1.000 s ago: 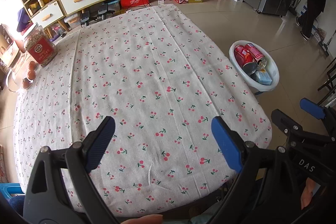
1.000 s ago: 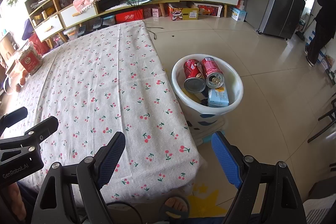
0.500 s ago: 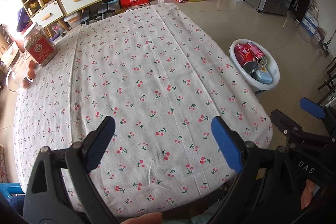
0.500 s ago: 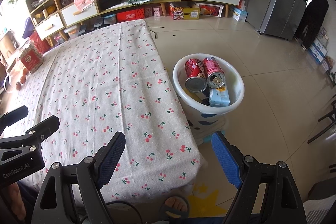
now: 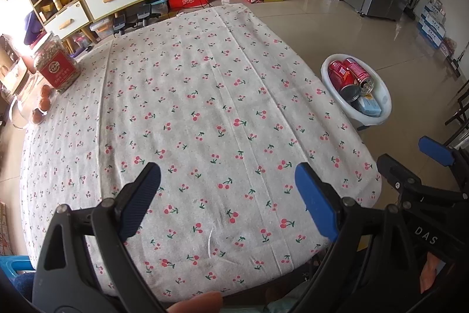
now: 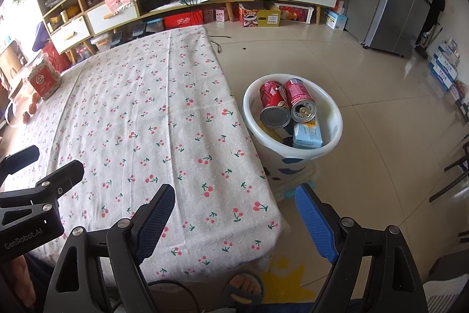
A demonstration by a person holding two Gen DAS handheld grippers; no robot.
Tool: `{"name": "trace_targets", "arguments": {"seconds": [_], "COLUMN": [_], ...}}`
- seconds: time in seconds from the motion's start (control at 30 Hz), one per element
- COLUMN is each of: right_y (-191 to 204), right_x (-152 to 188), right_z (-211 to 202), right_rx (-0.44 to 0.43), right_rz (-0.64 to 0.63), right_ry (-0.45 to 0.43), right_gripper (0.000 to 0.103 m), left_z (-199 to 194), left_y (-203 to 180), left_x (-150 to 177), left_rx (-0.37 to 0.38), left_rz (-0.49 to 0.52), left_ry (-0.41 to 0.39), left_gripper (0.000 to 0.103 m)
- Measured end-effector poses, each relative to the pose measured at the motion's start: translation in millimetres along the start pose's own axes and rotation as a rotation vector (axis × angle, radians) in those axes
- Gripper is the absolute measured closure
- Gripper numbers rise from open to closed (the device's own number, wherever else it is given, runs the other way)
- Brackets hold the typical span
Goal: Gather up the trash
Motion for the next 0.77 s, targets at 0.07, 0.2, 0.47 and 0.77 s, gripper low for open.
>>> {"name": "trace_targets", "arguments": {"seconds": [0.07, 0.2, 0.47, 0.77], "right_y": [-0.1, -0.1, -0.2, -0.1], "right_x": [-0.1, 0.0, 0.0, 0.0], "right_z": [0.0, 0.0, -0.1, 0.1], "right_rx": [0.000, 0.000, 0.001, 0.001], "right_rz": [0.000, -0.001, 0.000, -0.001], "right_ry": [0.000, 0.000, 0.000, 0.000], "right_gripper": [0.017, 0.017, 0.017, 0.017], "left_z": [-0.1, -0.8, -4.1, -2.7], "left_y": [0.7, 0.8, 0.4, -2.2], "left_x": [-0.2, 0.0, -0.9, -1.2], "left_rx": [-0.001, 0.007, 0.018, 0.033], "left_rz": [0.000, 0.001, 0.011, 0.017], "left_ry": [-0.002, -0.002, -0.016, -0.004], "left_gripper": [0.010, 0.010, 0.010, 0.010]}}
Point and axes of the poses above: each gripper's, at about its wrist camera, not at the fingertips, and z roughly the way its jaws point, y to its left, x to its underside, the point moved 3 cm from there along z, roughly the way its jaws point, and after that the axes turned 3 degrees about -z, right-handed, at the moved point
